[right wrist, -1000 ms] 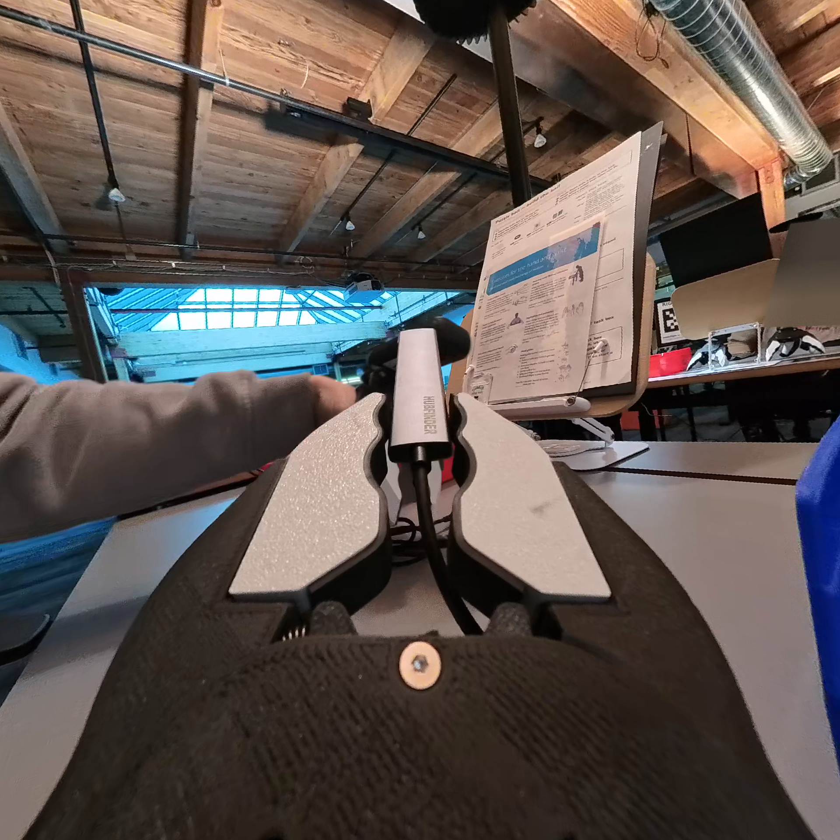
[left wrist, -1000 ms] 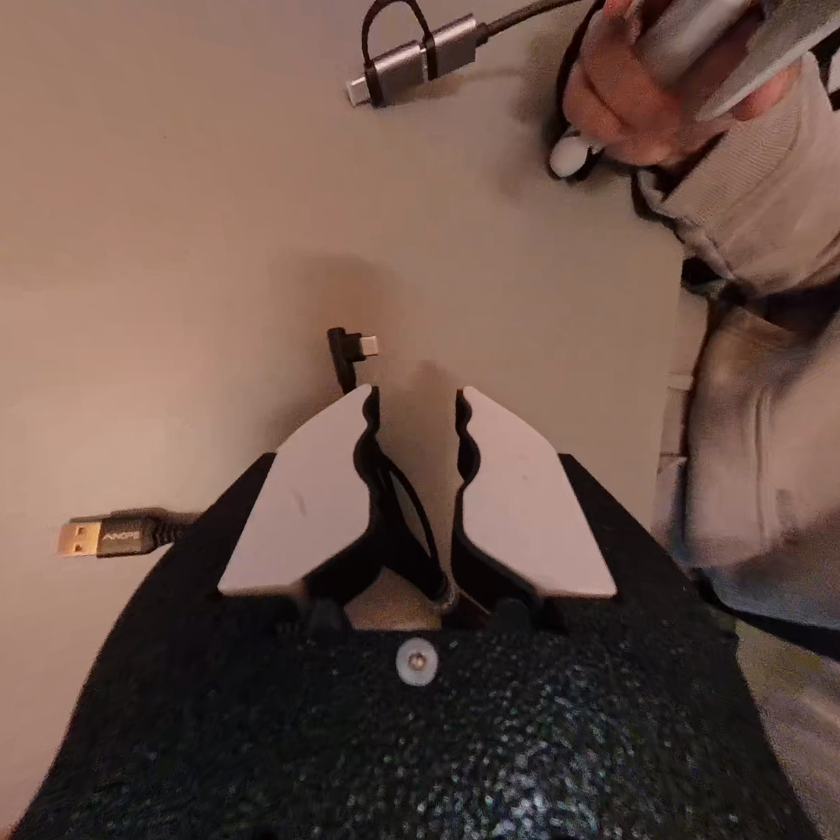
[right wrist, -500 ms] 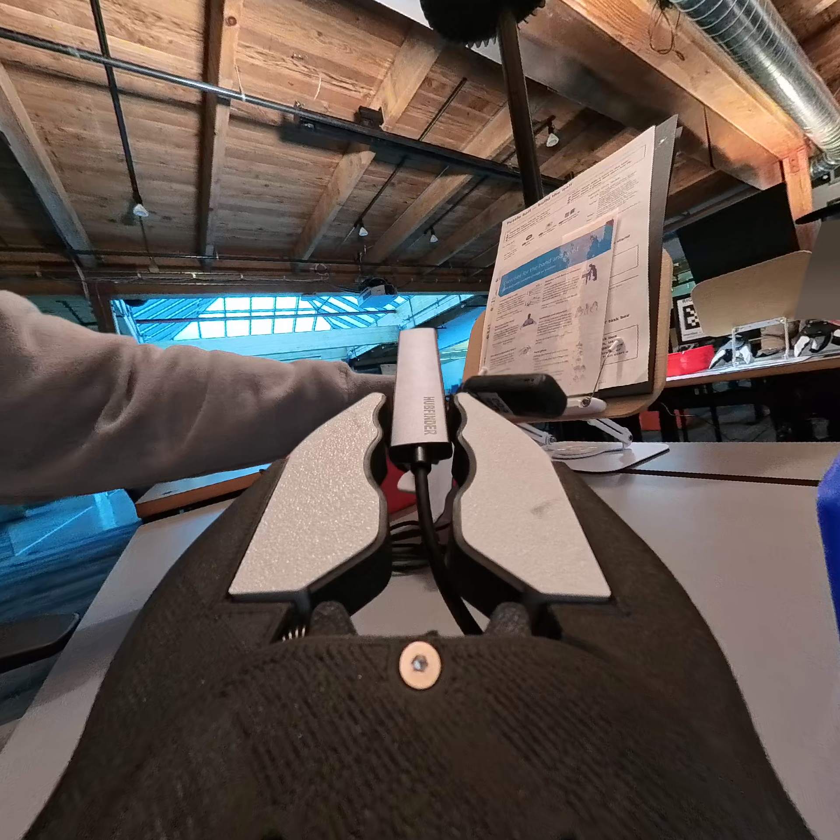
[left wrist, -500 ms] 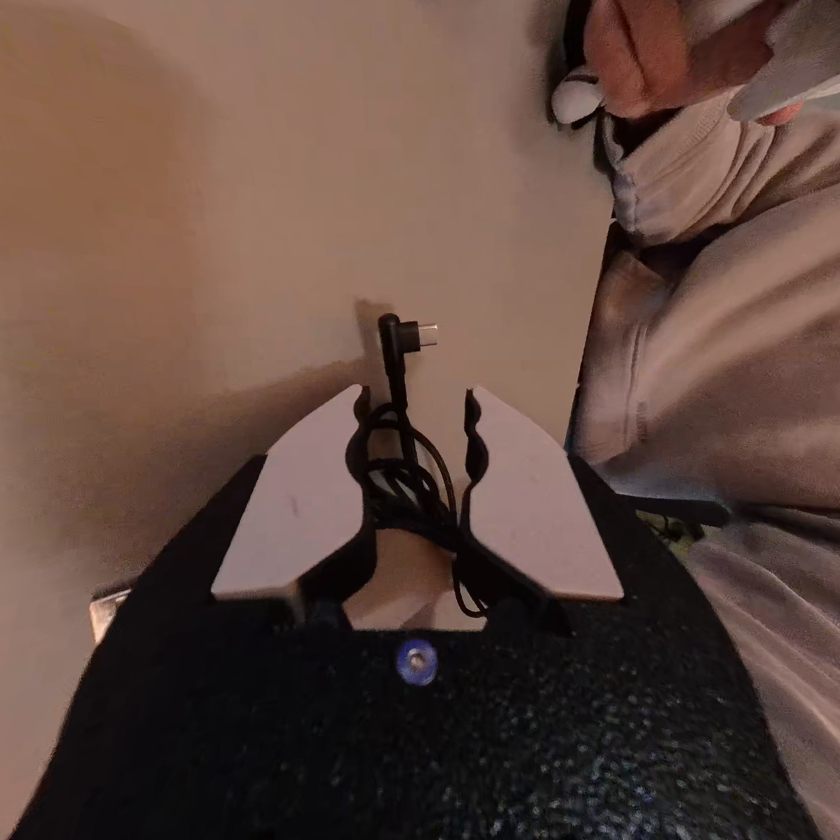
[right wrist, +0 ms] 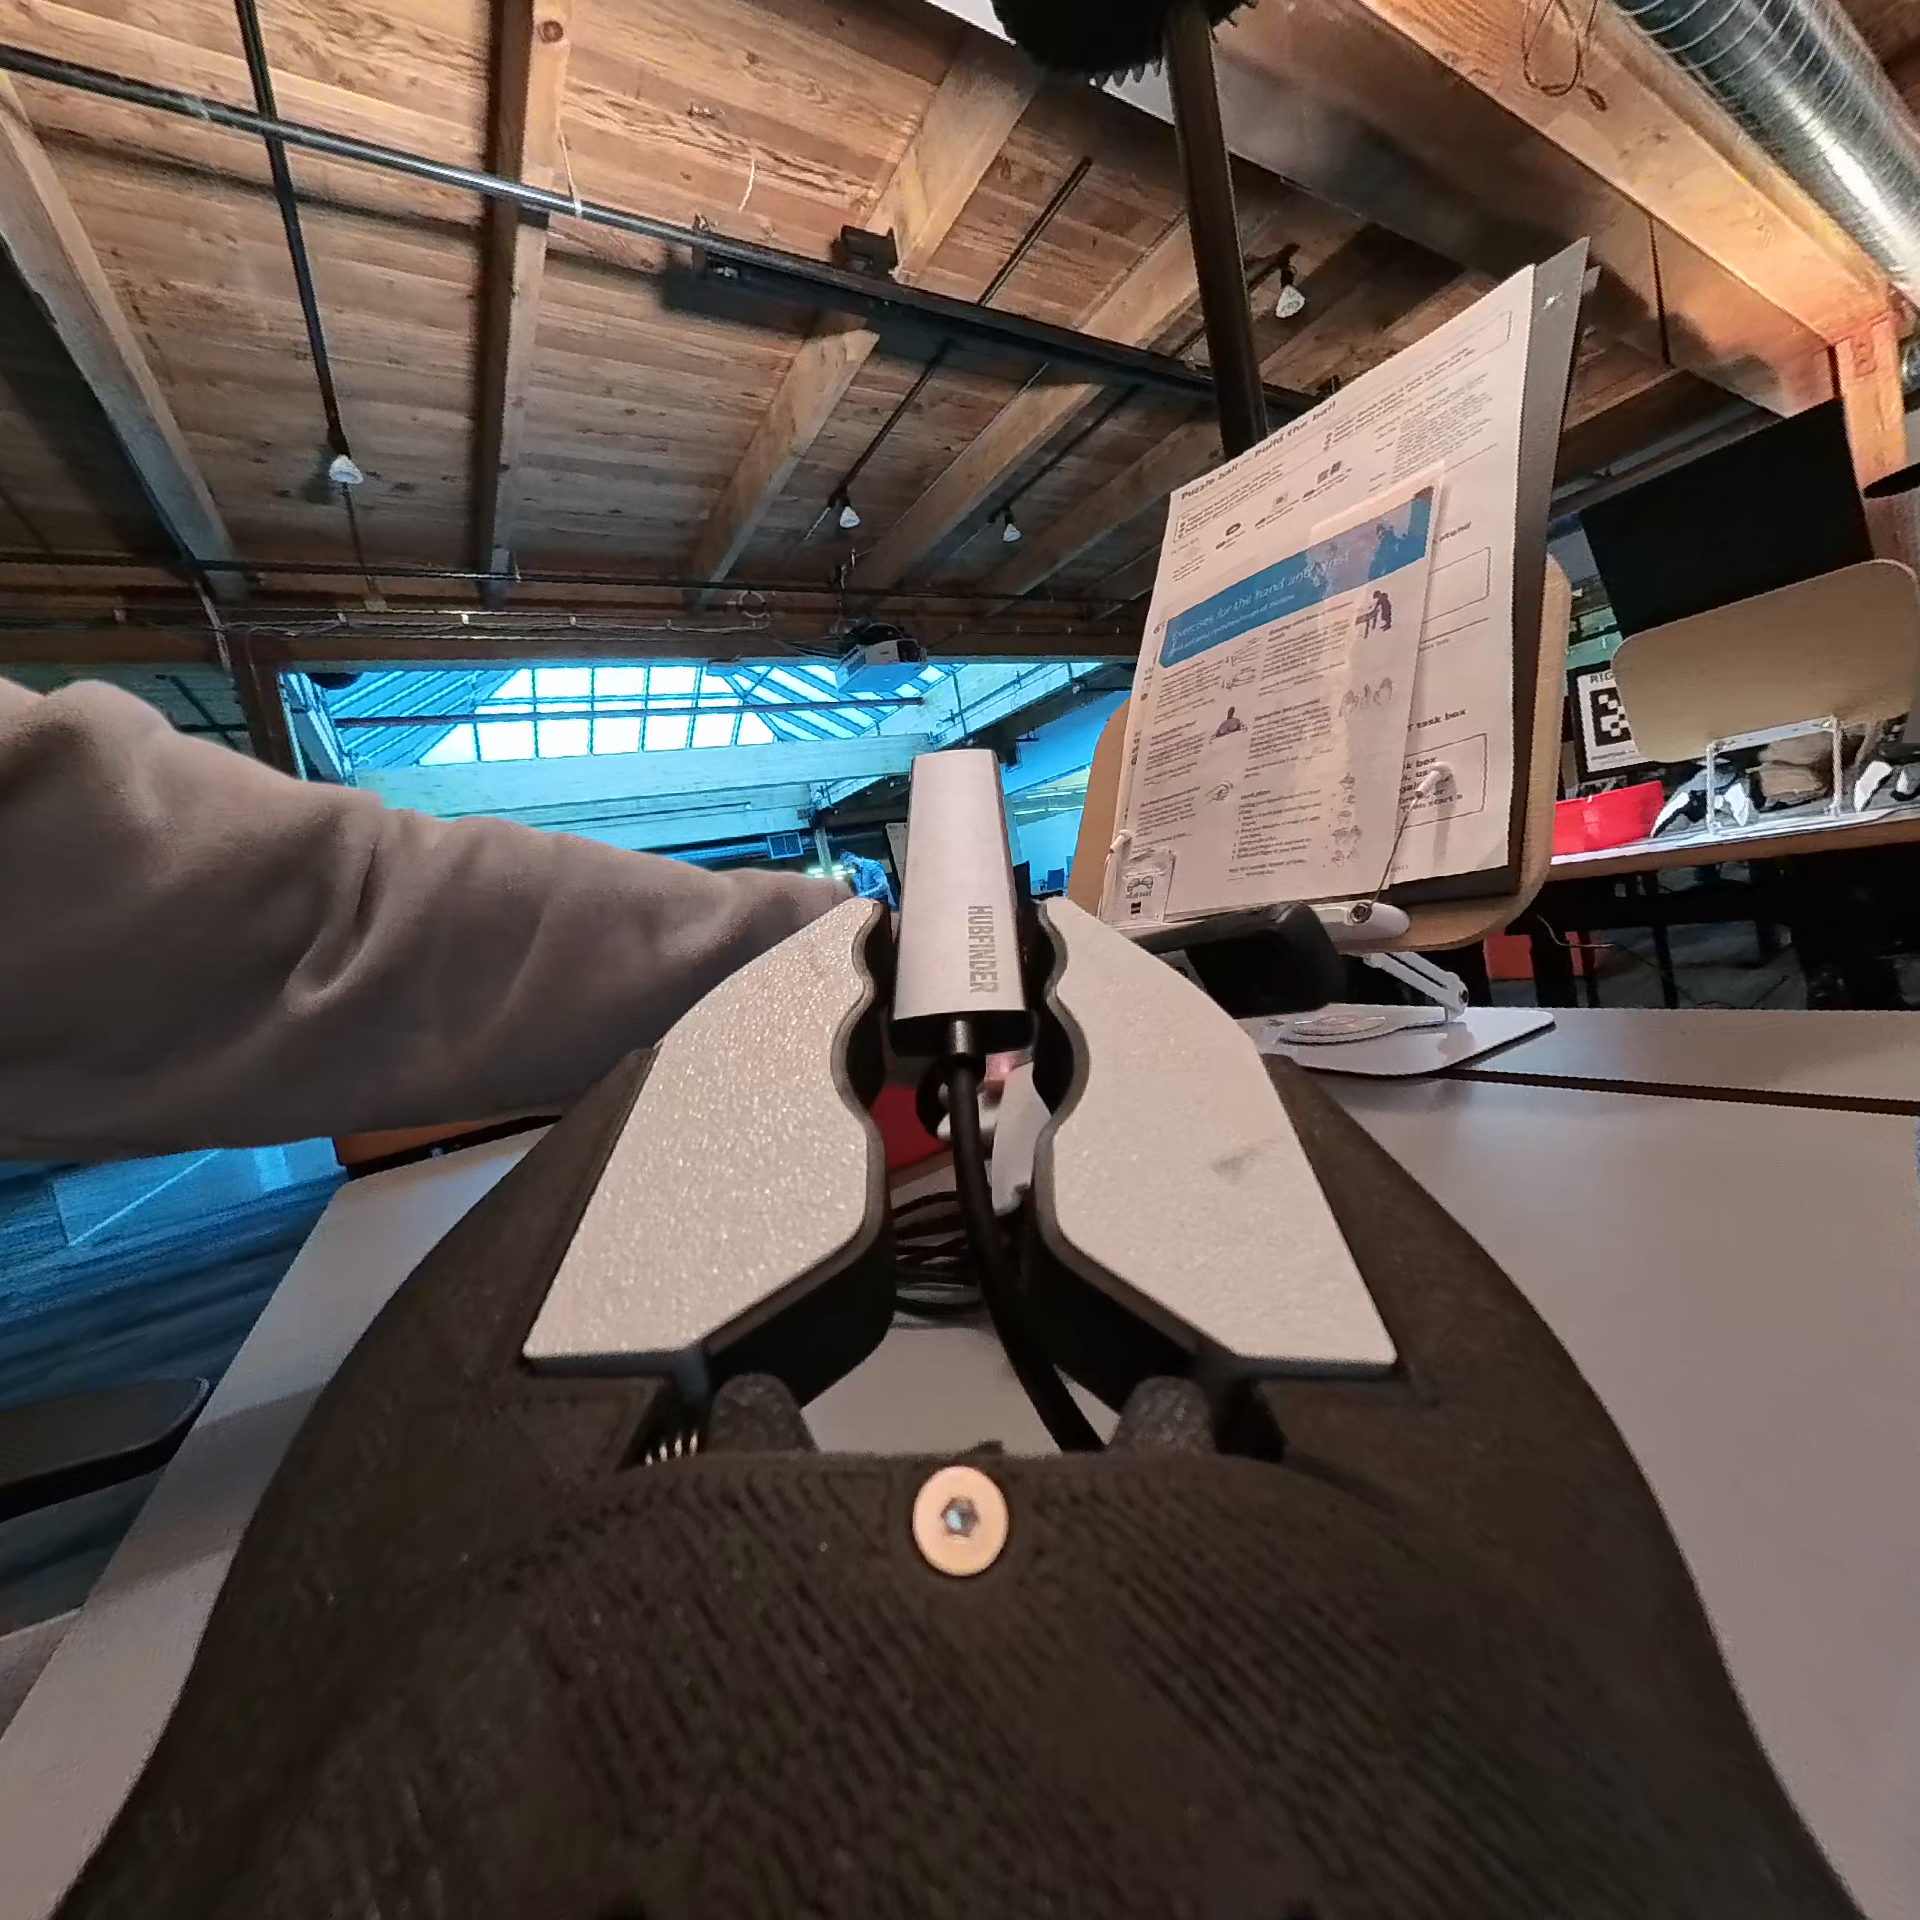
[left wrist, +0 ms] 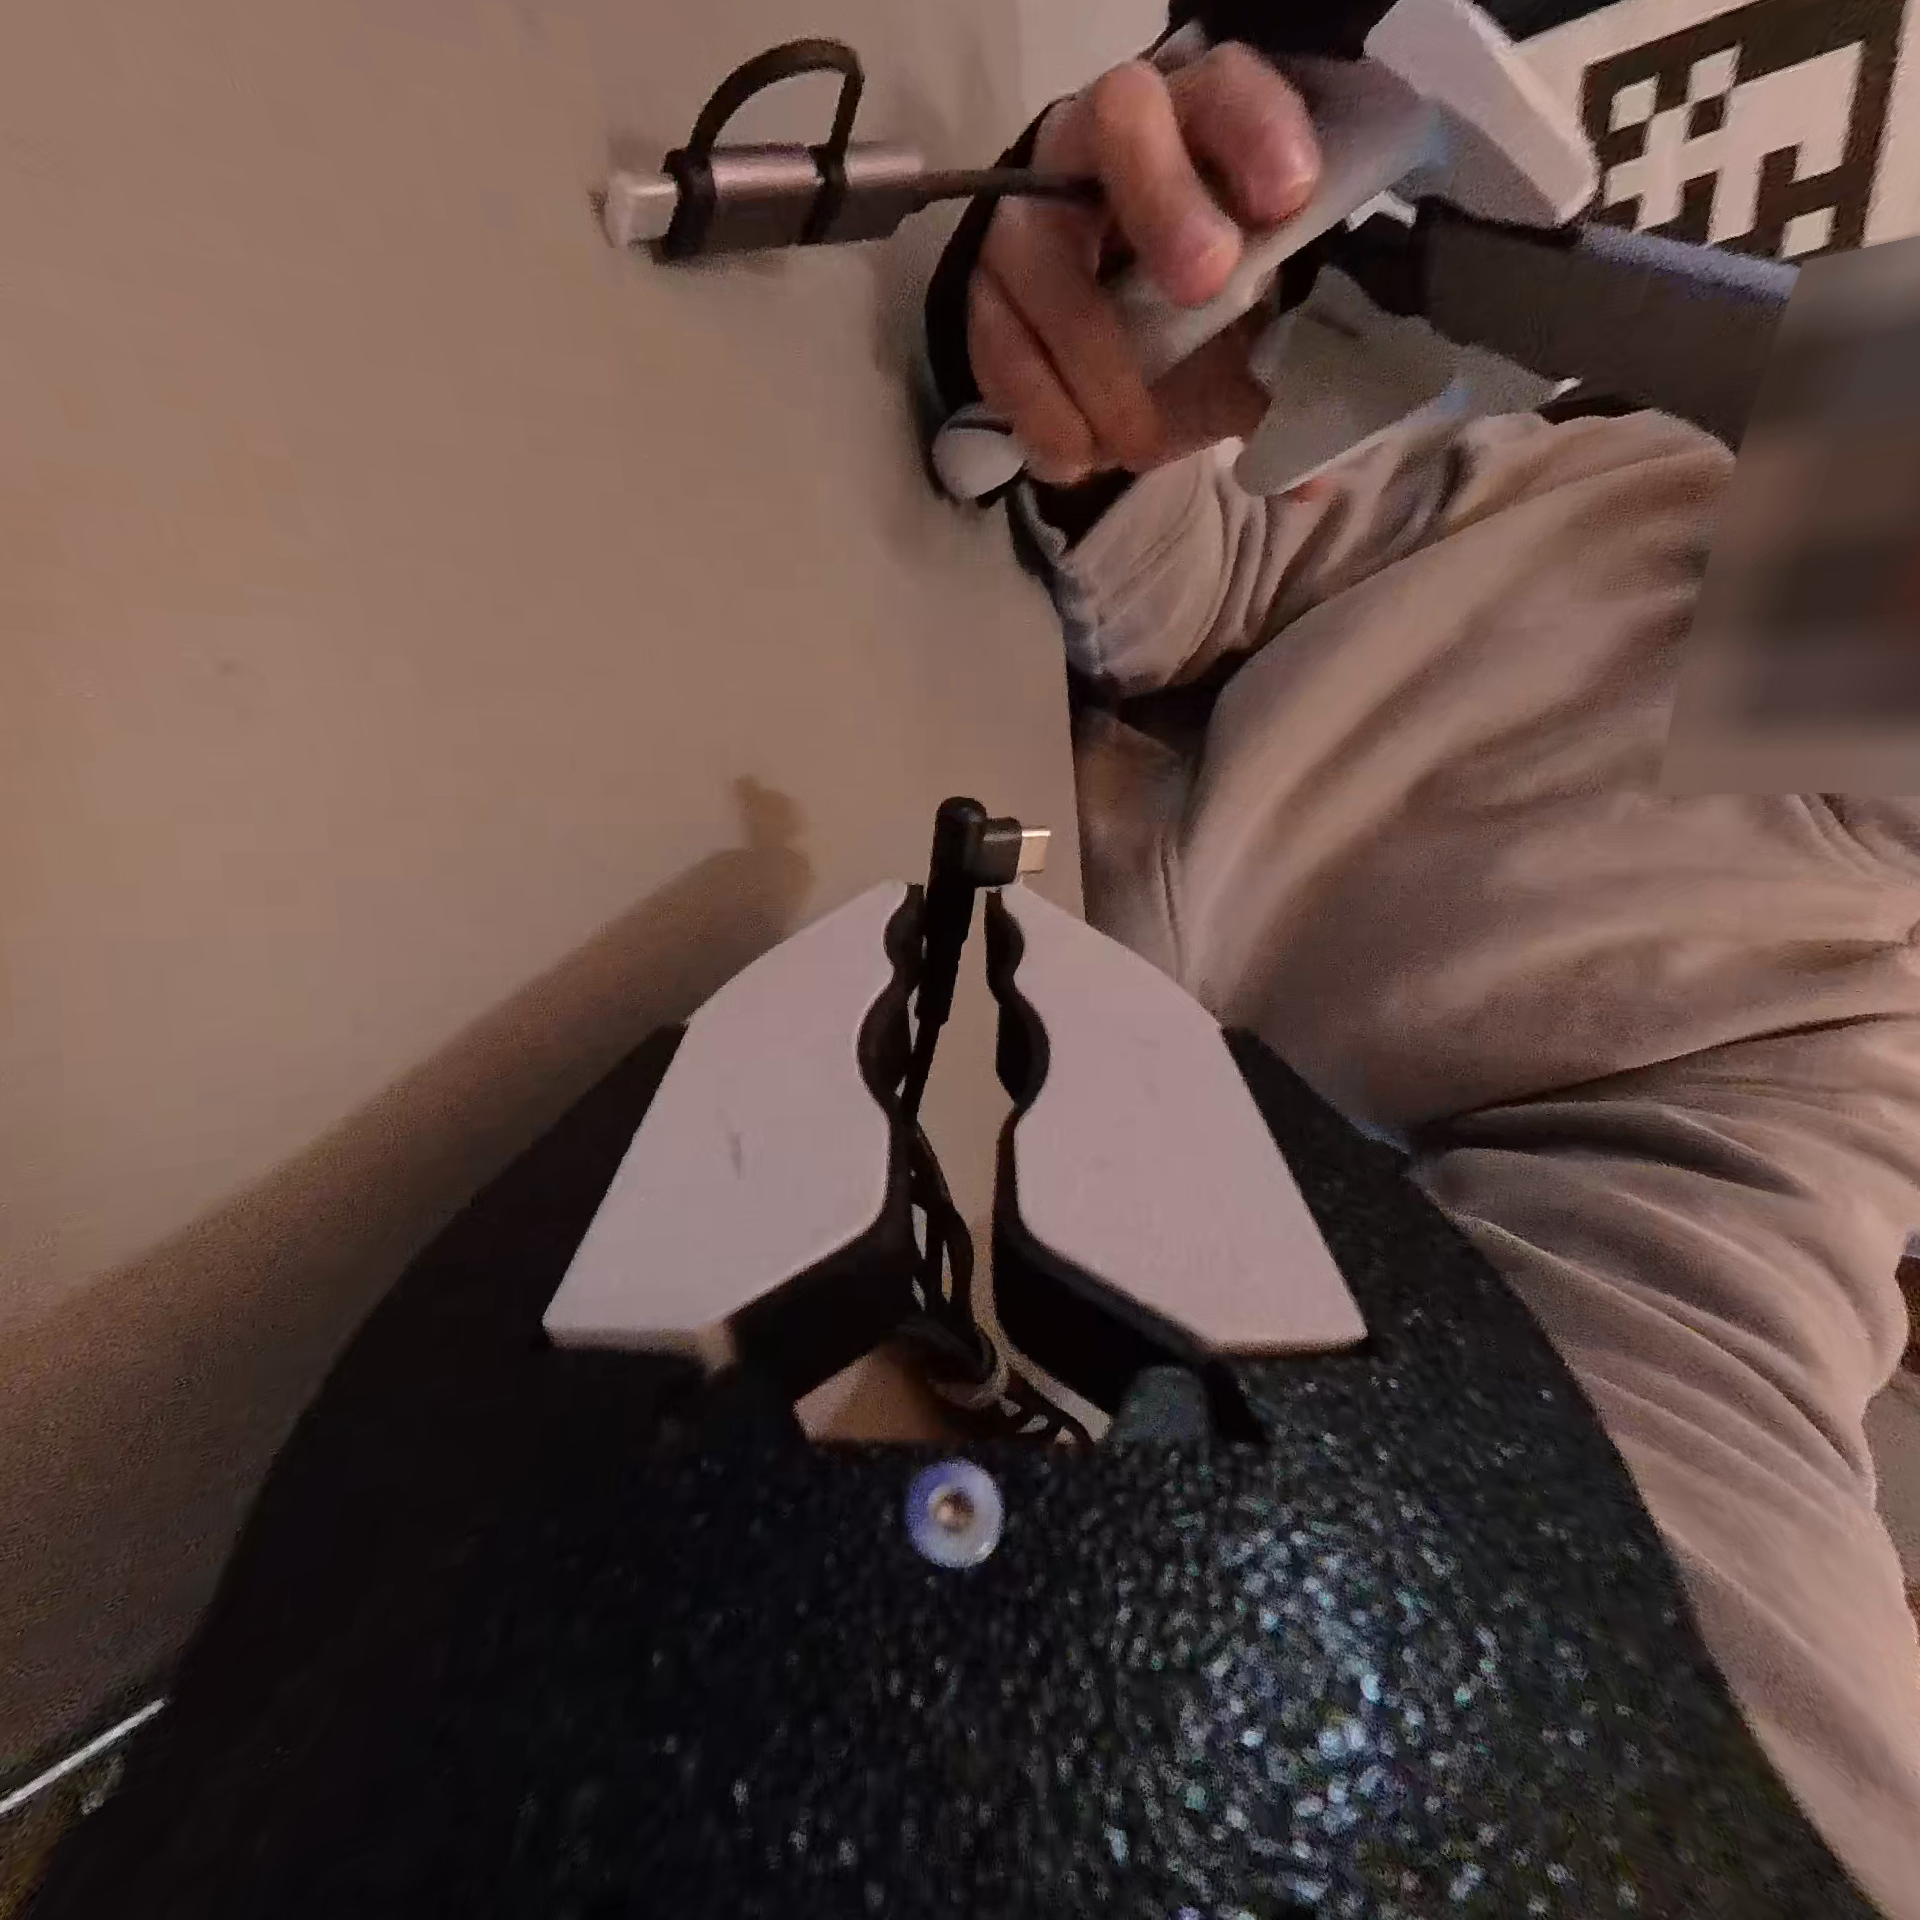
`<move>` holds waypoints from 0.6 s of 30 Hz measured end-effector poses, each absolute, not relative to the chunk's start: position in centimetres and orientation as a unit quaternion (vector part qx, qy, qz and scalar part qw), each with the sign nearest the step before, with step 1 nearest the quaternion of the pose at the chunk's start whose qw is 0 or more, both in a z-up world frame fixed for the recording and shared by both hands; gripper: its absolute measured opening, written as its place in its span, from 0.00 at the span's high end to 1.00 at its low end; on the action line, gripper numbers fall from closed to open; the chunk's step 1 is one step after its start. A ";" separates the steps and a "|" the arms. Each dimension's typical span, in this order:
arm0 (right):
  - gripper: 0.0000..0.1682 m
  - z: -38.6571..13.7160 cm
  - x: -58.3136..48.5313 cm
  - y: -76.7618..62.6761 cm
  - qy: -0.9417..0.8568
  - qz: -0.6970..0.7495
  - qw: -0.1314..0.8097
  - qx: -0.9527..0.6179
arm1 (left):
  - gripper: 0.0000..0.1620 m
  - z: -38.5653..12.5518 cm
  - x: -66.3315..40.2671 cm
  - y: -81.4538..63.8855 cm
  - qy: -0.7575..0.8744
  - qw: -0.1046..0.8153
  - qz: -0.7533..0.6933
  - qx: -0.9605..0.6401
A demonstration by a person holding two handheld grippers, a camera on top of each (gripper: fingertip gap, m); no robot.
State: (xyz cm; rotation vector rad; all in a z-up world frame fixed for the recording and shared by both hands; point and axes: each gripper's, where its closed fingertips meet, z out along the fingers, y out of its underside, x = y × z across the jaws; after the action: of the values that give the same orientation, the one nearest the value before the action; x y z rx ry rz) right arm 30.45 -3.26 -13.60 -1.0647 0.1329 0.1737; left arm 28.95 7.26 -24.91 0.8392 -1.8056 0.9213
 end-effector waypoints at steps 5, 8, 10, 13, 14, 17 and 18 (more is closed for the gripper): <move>0.85 -13.6 30.3 -3.2 0.060 0.084 0.855 -0.508 | 0.93 -22.7 29.1 6.9 -0.691 0.460 0.457 0.319; 0.86 -13.7 30.2 -3.1 0.058 0.085 0.854 -0.510 | 0.95 -21.9 29.4 6.7 -0.667 0.459 0.496 0.313; 0.85 -13.7 30.2 -3.1 0.058 0.082 0.854 -0.511 | 0.95 -22.7 30.1 6.6 -0.675 0.435 0.491 0.338; 0.86 -13.6 30.5 -3.3 0.064 0.076 0.856 -0.507 | 0.95 -24.7 32.0 6.8 -0.716 0.345 0.444 0.414; 0.86 -13.6 30.6 -3.4 0.067 0.072 0.856 -0.507 | 0.95 -25.2 33.1 7.1 -0.716 0.308 0.425 0.460; 0.86 -13.7 31.3 -3.6 0.084 0.050 0.857 -0.505 | 0.95 -25.9 35.9 9.7 -0.698 0.148 0.364 0.599; 0.86 -13.7 31.6 -3.6 0.091 0.038 0.855 -0.508 | 0.96 -25.7 36.3 10.7 -0.693 0.089 0.350 0.624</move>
State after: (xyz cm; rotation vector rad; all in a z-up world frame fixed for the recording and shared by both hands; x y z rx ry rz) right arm 31.60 -3.62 -13.74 -1.0688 0.1918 0.0807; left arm 36.34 10.71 -25.69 1.8575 -2.0610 1.0424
